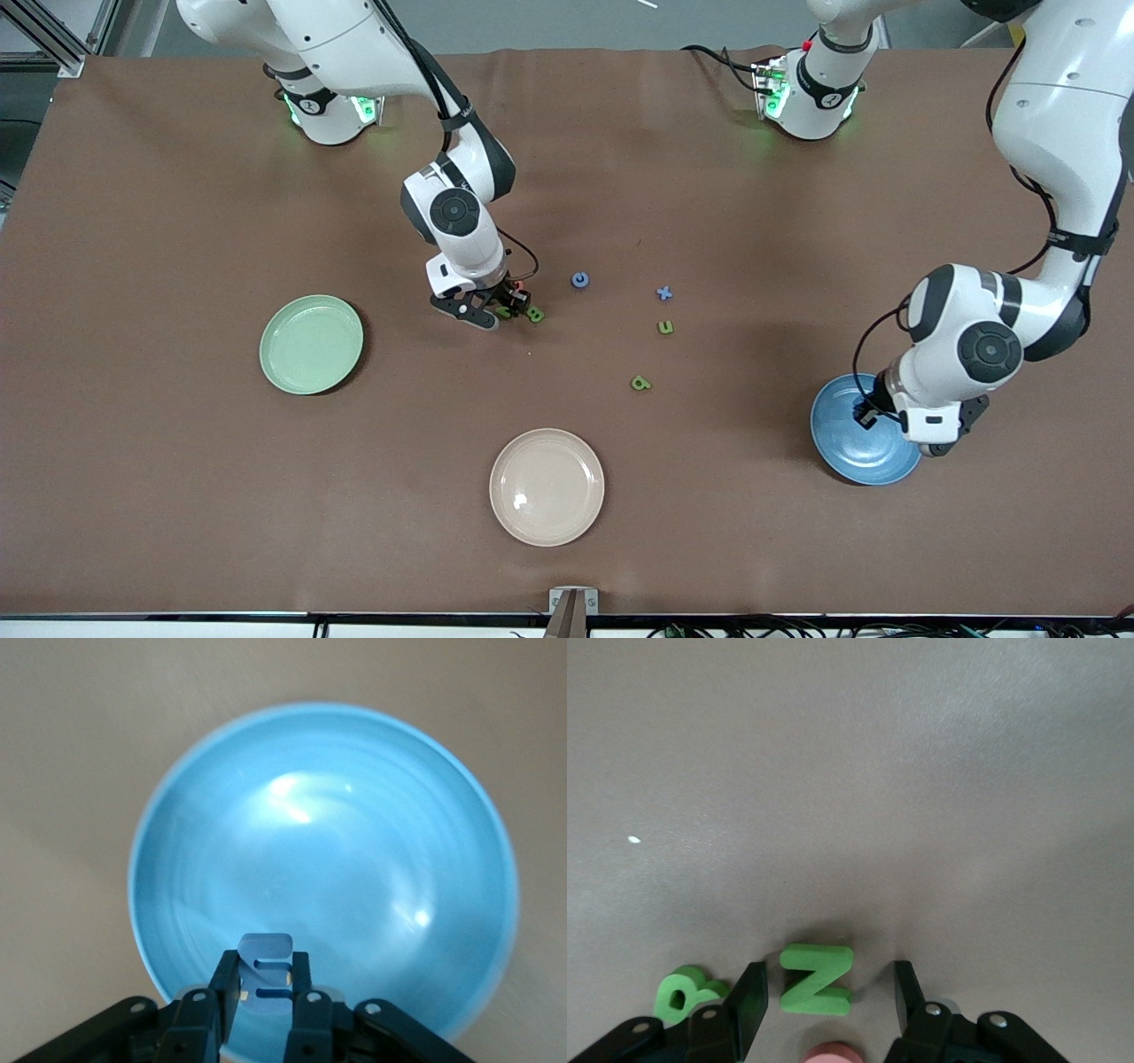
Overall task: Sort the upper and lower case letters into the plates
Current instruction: 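Release the e onto the blue plate while the right gripper grasps the N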
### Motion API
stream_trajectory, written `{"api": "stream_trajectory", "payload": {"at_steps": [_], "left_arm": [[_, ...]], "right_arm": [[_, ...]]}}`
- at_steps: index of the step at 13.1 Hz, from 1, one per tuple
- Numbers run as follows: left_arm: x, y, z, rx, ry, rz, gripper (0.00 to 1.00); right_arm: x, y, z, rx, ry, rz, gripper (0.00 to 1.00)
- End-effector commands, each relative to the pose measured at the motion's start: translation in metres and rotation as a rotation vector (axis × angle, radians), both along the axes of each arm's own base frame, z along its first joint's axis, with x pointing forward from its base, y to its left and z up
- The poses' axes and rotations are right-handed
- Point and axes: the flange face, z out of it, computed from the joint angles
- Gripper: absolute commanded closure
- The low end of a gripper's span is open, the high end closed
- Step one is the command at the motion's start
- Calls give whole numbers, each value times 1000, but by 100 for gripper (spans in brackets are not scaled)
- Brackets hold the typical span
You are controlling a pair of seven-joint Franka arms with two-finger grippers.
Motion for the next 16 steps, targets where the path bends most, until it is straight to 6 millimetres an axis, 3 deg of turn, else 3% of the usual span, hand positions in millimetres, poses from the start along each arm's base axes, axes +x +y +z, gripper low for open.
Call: {"api": "stream_trajectory", "payload": {"at_steps": [1, 2, 3, 5, 6, 9, 11, 12, 14, 15, 16], "left_arm": [[5, -8, 1, 12, -9, -12, 2], [3, -16, 5, 6, -5, -18, 1], [-1, -40, 16, -6, 3, -48, 1], [-17, -101, 29, -37, 57, -109, 1], [-28, -131, 32, -51, 75, -128, 1], [-70, -221, 25, -75, 99, -309, 3], [-95, -282, 22, -91, 85, -406, 8], [-103, -301, 16, -116, 69, -423, 10], [-132, -320, -6, -143, 57, -480, 23], [-145, -323, -18, -149, 39, -512, 28], [-154, -323, -26, -139, 34, -528, 29]], "right_arm": [[0, -1, -6, -5, -8, -21, 64], [1, -2, -6, -9, -1, -24, 83], [2, -3, -6, -10, 1, -24, 95], [9, -10, 4, -13, 1, -15, 100], [20, -26, 18, -27, 21, 9, 100], [53, -100, 73, -48, 104, 122, 100], [70, -163, 93, -37, 126, 182, 100], [77, -200, 100, -31, 131, 217, 100], [79, -280, 94, -11, 144, 298, 100], [78, -311, 86, -3, 149, 320, 100], [75, -330, 78, -1, 144, 328, 100]]}}
